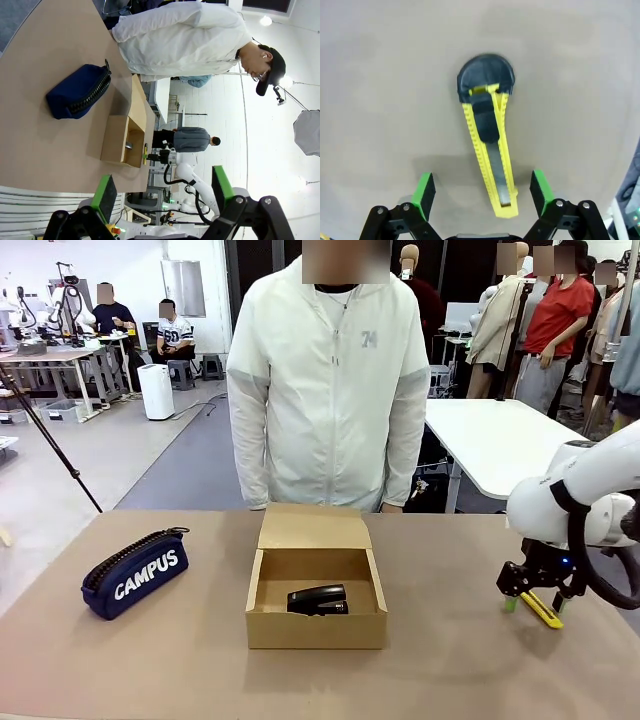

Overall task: Pack the items into the box.
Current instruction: Pick up the item indicated by the person and place it inside the Mailer Box.

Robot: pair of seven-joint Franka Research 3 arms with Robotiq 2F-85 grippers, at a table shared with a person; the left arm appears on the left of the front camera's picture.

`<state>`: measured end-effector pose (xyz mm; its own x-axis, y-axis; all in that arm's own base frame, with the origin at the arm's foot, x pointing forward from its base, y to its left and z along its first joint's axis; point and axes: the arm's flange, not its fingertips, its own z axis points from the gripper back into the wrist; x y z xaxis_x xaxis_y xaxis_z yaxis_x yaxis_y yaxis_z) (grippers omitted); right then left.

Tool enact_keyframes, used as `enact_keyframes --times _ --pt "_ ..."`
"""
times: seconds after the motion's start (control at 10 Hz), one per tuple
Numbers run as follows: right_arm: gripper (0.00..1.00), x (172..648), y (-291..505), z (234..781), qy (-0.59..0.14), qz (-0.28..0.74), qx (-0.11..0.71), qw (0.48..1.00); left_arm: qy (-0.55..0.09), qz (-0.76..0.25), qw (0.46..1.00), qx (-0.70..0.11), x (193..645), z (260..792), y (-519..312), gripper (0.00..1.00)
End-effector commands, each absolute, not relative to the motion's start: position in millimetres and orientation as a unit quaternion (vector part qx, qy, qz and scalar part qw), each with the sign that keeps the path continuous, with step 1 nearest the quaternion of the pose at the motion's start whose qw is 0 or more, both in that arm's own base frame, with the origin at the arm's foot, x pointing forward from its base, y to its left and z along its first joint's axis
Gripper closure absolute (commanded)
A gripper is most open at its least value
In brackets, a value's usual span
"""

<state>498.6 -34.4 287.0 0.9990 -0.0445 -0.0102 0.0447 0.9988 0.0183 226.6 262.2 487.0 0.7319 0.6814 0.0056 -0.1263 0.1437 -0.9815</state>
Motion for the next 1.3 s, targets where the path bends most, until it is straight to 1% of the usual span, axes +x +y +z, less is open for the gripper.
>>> enact_keyframes --times 0.0,0.2,0.7,1.0,1.1,1.2 --pt "0.0 509 -40 290 0.006 -0.001 0.0 1.0 -0.24 0.274 0.717 -0.594 225 488 263 0.0" --pt "0.0 515 -40 288 0.008 0.002 -0.004 1.0 -0.24 0.274 0.717 -0.594 225 488 263 0.0" --pt "0.0 530 -41 291 -0.016 0.031 -0.04 0.999 -0.24 0.274 0.717 -0.594 225 488 263 0.0" --pt "0.0 534 -42 285 -0.015 0.035 -0.027 0.999 -0.24 0.274 0.717 -0.594 225 488 263 0.0" --pt "0.57 534 -43 284 -0.012 0.043 -0.019 0.999 -0.24 0.274 0.717 -0.594 225 488 263 0.0" --pt "1.0 534 -42 284 -0.015 0.047 -0.016 0.999 -0.24 0.274 0.717 -0.594 225 488 263 0.0"
